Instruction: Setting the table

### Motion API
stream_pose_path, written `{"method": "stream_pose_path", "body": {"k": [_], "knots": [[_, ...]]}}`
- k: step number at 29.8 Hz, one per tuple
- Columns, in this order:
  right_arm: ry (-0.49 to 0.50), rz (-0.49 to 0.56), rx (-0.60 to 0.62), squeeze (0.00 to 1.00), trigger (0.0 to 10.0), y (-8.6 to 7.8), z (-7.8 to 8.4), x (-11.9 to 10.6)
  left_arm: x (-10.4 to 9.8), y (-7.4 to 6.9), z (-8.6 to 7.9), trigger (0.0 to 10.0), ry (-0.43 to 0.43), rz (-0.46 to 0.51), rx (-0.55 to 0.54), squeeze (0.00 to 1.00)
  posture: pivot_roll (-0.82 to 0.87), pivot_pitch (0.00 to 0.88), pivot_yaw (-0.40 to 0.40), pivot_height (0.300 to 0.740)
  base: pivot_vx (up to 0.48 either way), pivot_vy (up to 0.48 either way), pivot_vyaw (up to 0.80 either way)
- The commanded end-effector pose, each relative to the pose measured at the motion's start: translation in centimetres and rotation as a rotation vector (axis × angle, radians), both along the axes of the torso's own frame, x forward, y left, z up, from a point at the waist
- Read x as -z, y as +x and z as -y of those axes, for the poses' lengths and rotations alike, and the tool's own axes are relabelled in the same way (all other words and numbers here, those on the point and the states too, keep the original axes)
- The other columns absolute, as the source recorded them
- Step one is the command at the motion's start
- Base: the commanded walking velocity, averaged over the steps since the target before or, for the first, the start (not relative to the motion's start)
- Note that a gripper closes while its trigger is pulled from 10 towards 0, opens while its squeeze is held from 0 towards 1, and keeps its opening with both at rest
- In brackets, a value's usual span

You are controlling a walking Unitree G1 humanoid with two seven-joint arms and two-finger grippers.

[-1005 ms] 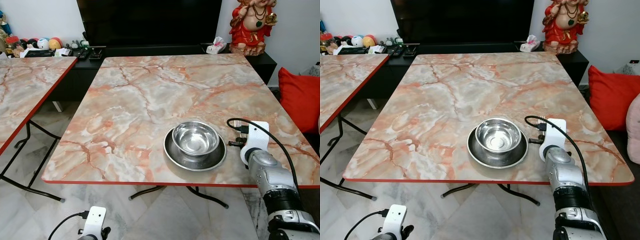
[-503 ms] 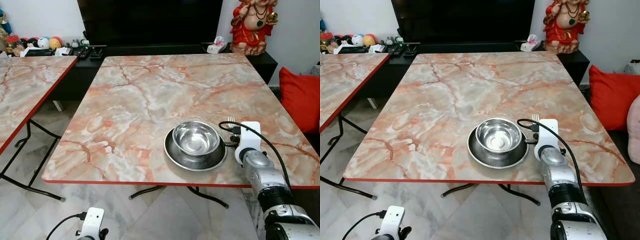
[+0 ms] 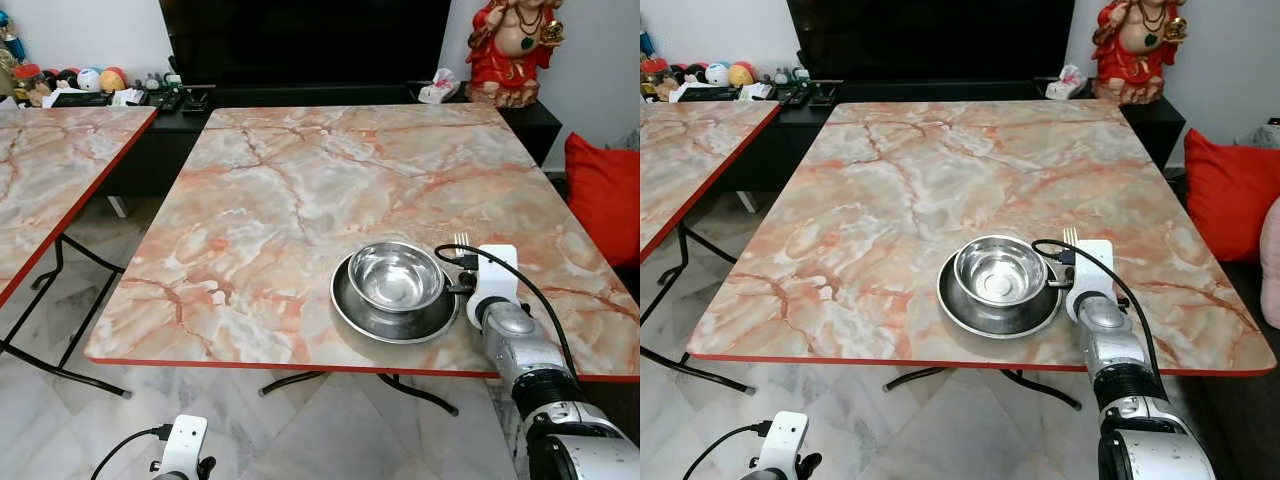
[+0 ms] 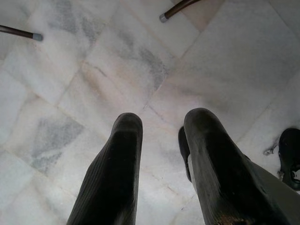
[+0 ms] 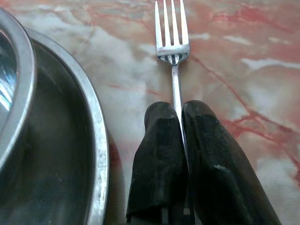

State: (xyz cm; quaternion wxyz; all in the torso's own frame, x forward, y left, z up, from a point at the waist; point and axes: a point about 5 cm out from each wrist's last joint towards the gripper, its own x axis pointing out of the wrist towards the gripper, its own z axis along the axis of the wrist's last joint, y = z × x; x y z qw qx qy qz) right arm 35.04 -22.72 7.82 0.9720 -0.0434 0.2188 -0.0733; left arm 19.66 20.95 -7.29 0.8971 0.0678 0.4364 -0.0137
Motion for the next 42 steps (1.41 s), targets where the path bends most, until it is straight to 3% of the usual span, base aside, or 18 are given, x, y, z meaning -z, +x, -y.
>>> {"method": "stream_pose_path", "body": {"k": [1,29,30,39,40,42], "knots": [[0.001,0.016,-0.010,0.00,10.0,0.43,-0.31,-0.51,0.20,-0.37,-0.11,10.0,0.007,-0.021,0.006,0.00,-0.02,0.006,0.054,0.740,0.000,0.000,0.00],[0.004,0.011,-0.001,0.00,10.0,0.38,-0.27,-0.10,0.07,-0.08,-0.01,10.0,0.009,-0.012,0.013,0.00,-0.02,0.006,0.057,0.740,0.000,0.000,0.00],[0.005,0.011,-0.001,0.07,10.0,0.39,-0.28,-0.10,0.06,-0.05,0.04,10.0,0.008,-0.011,0.014,0.00,-0.02,0.006,0.057,0.740,0.000,0.000,0.00],[0.006,0.009,0.004,0.16,10.0,0.38,-0.25,-0.07,0.06,-0.02,0.15,10.0,0.007,-0.010,0.015,0.00,-0.02,0.006,0.057,0.740,0.000,0.000,0.00],[0.007,0.006,-0.001,0.59,10.0,0.36,-0.31,-0.01,0.07,-0.04,0.13,10.0,0.007,-0.011,0.015,0.00,-0.02,0.007,0.057,0.740,0.000,0.000,0.00],[0.007,0.004,-0.004,0.65,10.0,0.34,-0.37,0.05,0.08,-0.07,0.10,10.0,0.008,-0.011,0.015,0.00,-0.02,0.007,0.057,0.740,0.000,0.000,0.00]]}}
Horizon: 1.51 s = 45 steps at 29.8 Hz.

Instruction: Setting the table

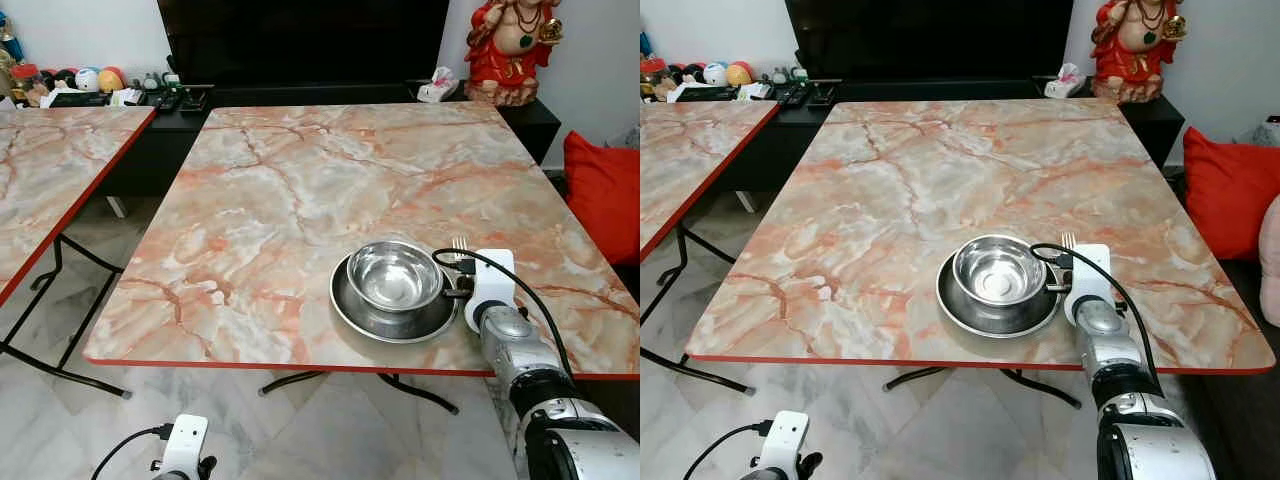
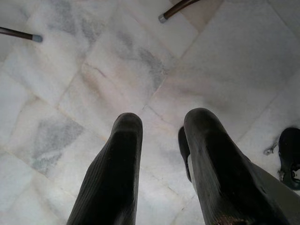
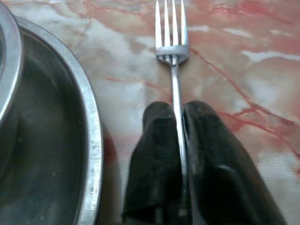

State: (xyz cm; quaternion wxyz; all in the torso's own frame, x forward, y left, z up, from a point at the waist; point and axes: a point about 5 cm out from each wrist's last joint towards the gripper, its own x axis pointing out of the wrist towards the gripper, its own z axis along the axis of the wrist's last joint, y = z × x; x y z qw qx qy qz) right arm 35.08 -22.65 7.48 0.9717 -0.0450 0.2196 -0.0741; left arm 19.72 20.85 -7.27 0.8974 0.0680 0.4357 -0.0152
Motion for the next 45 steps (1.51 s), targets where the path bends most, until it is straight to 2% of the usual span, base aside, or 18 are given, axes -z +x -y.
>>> {"method": "stream_pose_path", "body": {"k": [1,7,8,10,11,12,13,14,24,43,45], "knots": [[0.013,0.004,-0.007,0.64,10.0,0.3,-0.4,-0.2,0.1,-0.2,0.0,10.0,0.009,-0.013,0.011,0.00,-0.02,0.007,0.057,0.740,0.000,0.000,0.00],[0.016,0.001,-0.012,0.64,10.0,0.3,-0.5,-0.2,0.1,-0.2,-0.1,10.0,0.011,-0.014,0.011,0.00,-0.02,0.007,0.057,0.740,0.000,0.000,0.00],[0.015,0.001,-0.011,0.60,10.0,0.3,-0.5,-0.2,0.1,-0.2,-0.1,10.0,0.011,-0.013,0.011,0.00,-0.02,0.006,0.057,0.740,0.000,0.000,0.00],[0.012,0.002,-0.011,0.58,10.0,0.3,-0.5,-0.2,0.1,-0.1,-0.1,10.0,0.011,-0.012,0.011,0.00,-0.02,0.007,0.057,0.740,0.000,0.000,0.00],[0.010,0.005,-0.008,0.51,10.0,0.3,-0.4,-0.2,0.1,-0.1,-0.1,10.0,0.010,-0.012,0.011,0.00,-0.02,0.006,0.057,0.740,0.000,0.000,0.00],[0.010,0.005,-0.008,0.51,10.0,0.3,-0.4,-0.2,0.1,-0.1,-0.1,10.0,0.010,-0.012,0.011,0.00,-0.02,0.006,0.057,0.740,0.000,0.000,0.00],[0.008,0.008,-0.006,0.04,10.0,0.4,-0.4,-0.3,0.1,-0.1,-0.1,10.0,0.010,-0.012,0.011,0.00,-0.02,0.006,0.058,0.740,0.000,0.000,0.00],[0.009,0.014,-0.005,0.00,10.0,0.4,-0.4,-0.4,0.1,-0.1,-0.1,10.0,0.010,-0.012,0.011,0.00,-0.02,0.006,0.058,0.740,0.000,0.000,0.00],[0.012,0.064,0.007,0.00,10.0,0.7,-0.2,-1.2,0.1,-0.2,-0.1,10.0,0.011,-0.015,0.013,0.00,-0.02,0.006,0.059,0.740,0.000,0.000,0.00],[-0.034,0.090,0.022,0.00,10.0,1.0,0.0,-1.9,0.1,-0.1,-0.1,10.0,0.013,-0.017,0.021,0.00,-0.02,0.007,0.061,0.740,0.000,0.000,0.00],[-0.041,0.126,0.031,0.00,10.0,1.2,0.1,-2.5,0.1,-0.1,-0.1,10.0,0.015,-0.018,0.023,0.00,-0.02,0.005,0.060,0.740,0.000,0.000,0.00]]}}
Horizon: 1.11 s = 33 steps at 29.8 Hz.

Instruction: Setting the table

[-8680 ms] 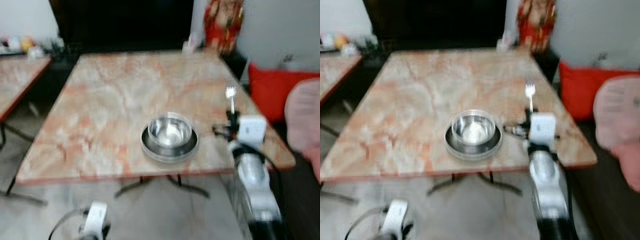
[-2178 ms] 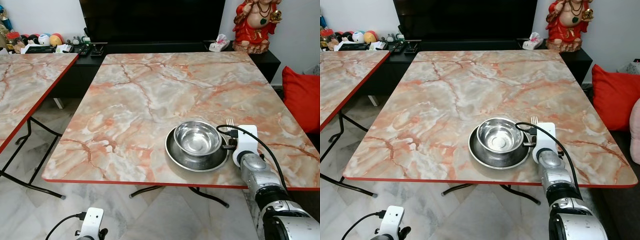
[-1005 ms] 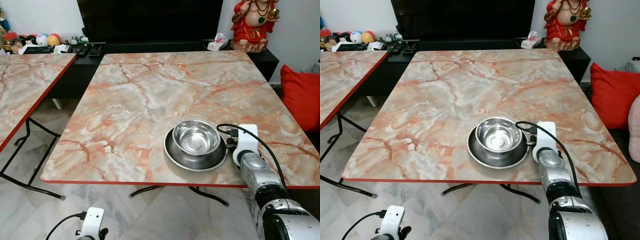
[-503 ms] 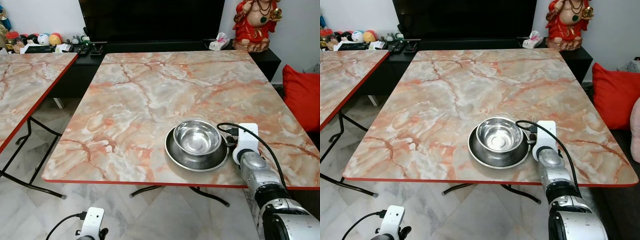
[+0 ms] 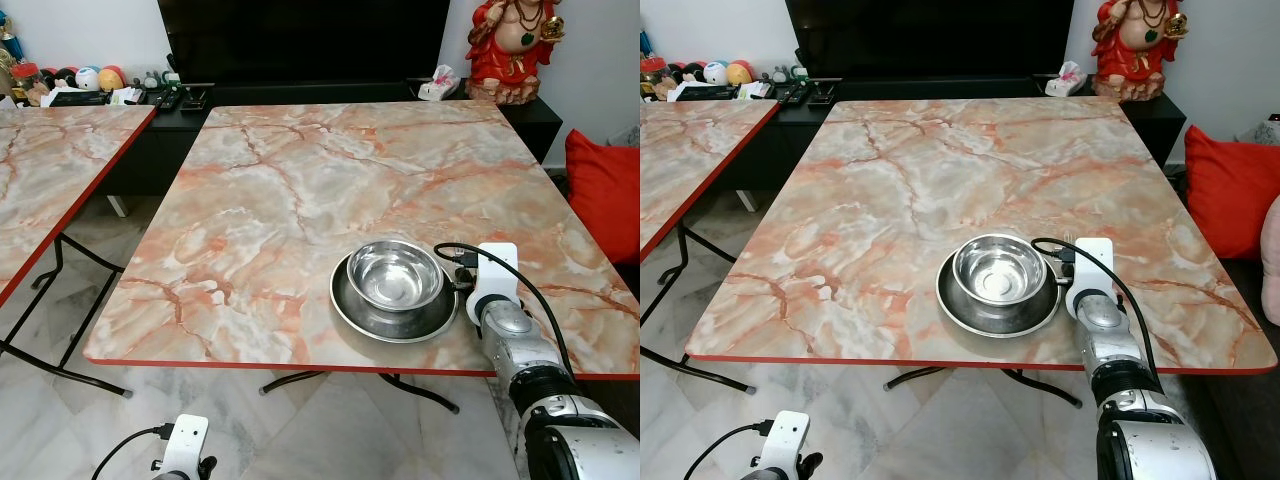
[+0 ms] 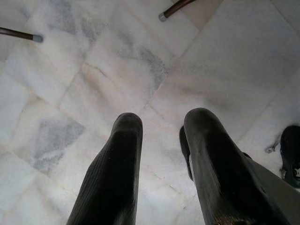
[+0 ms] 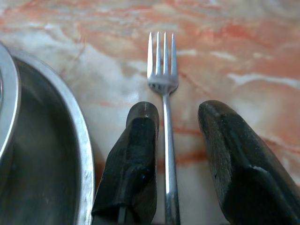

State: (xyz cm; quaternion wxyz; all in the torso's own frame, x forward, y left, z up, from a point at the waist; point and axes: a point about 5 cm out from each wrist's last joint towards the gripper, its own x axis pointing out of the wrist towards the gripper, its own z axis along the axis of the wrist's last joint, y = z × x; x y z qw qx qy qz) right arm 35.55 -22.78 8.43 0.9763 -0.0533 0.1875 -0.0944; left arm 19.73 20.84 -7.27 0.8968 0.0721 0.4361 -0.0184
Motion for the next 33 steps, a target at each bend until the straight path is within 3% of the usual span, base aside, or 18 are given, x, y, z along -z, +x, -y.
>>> {"method": "stream_pose_path", "body": {"k": [1,3,8,14,19,27,33], "knots": [[-0.011,0.084,0.000,0.00,10.0,0.9,-0.1,-1.8,0.1,-0.2,-0.1,10.0,0.011,-0.017,0.014,0.00,-0.02,0.005,0.060,0.740,0.000,0.000,0.00],[-0.010,0.099,0.001,0.00,10.0,1.0,-0.1,-2.1,0.1,-0.2,-0.1,10.0,0.011,-0.017,0.014,0.00,-0.02,0.005,0.060,0.740,0.000,0.000,0.00],[-0.038,0.369,-0.004,0.00,10.0,1.5,-0.3,-5.9,0.2,-0.3,0.1,10.0,0.010,-0.020,0.015,0.00,-0.03,0.005,0.061,0.740,0.000,0.000,0.00],[-0.034,0.450,-0.003,0.00,10.0,1.4,-0.6,-6.9,0.2,-0.3,0.2,10.0,0.006,-0.018,0.013,0.00,-0.03,0.003,0.058,0.740,0.000,0.000,0.00],[-0.051,0.582,-0.007,0.00,10.0,-0.2,-1.9,-7.8,0.1,-0.2,0.1,10.0,0.006,-0.007,0.010,0.00,-0.03,0.000,0.058,0.740,0.000,0.000,0.00],[-0.056,0.658,-0.051,0.00,10.0,-3.3,-3.7,-7.2,0.2,-0.4,0.0,10.0,-0.002,-0.007,-0.005,0.00,-0.03,0.000,0.045,0.740,0.000,0.000,0.00],[-0.023,0.664,-0.067,0.00,10.0,-3.9,-4.6,-7.7,0.2,-0.4,0.1,10.0,-0.007,-0.006,-0.009,0.00,-0.03,0.000,0.034,0.740,0.000,0.258,0.00]]}}
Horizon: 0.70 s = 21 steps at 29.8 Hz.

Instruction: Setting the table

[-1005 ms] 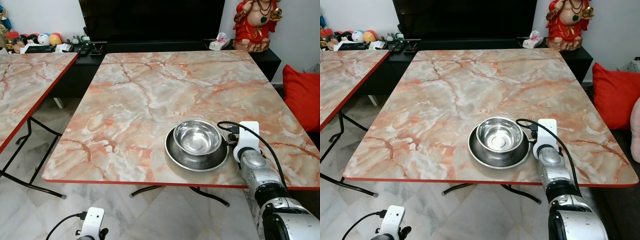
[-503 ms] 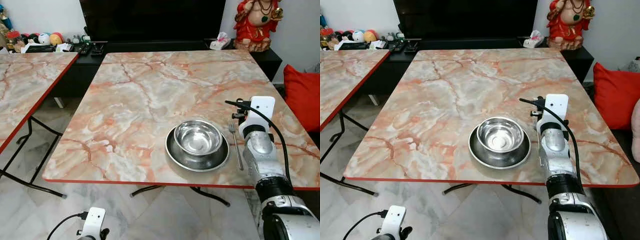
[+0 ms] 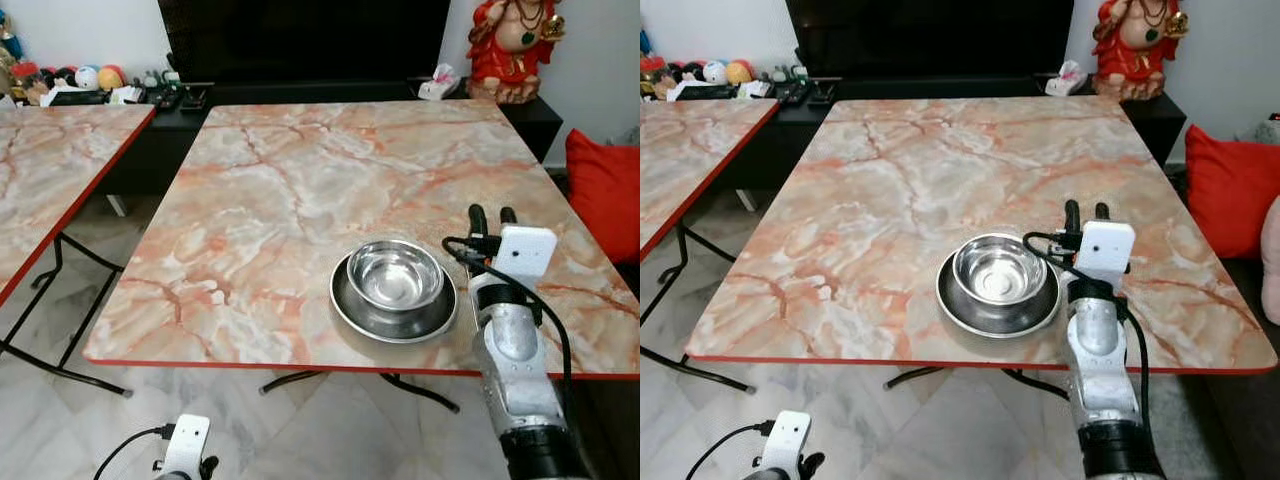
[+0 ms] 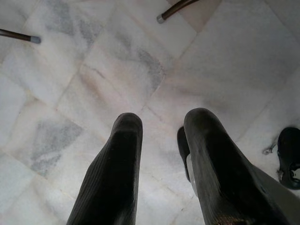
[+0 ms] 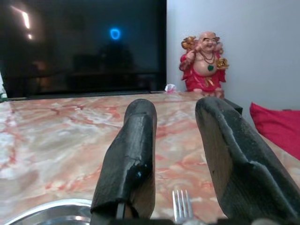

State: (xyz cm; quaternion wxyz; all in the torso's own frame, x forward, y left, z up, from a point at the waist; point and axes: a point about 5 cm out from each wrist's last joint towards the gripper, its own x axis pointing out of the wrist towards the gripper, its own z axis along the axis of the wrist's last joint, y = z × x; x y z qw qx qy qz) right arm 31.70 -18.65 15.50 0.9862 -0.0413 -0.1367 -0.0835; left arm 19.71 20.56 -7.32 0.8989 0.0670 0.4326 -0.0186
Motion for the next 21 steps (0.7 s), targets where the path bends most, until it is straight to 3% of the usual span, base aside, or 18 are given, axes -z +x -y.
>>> {"method": "stream_pose_path", "body": {"k": [1,21], "knots": [[0.001,0.015,-0.016,0.00,10.0,0.0,-0.5,-0.6,0.2,-0.4,-0.2,10.0,0.002,-0.013,-0.005,0.00,-0.03,0.000,0.033,0.740,0.000,0.394,0.00],[0.018,-0.002,-0.032,0.00,10.0,0.0,-1.6,-1.0,-0.2,0.5,0.4,10.0,0.002,0.013,0.011,0.00,-0.04,0.000,0.035,0.740,0.000,0.396,0.00]]}}
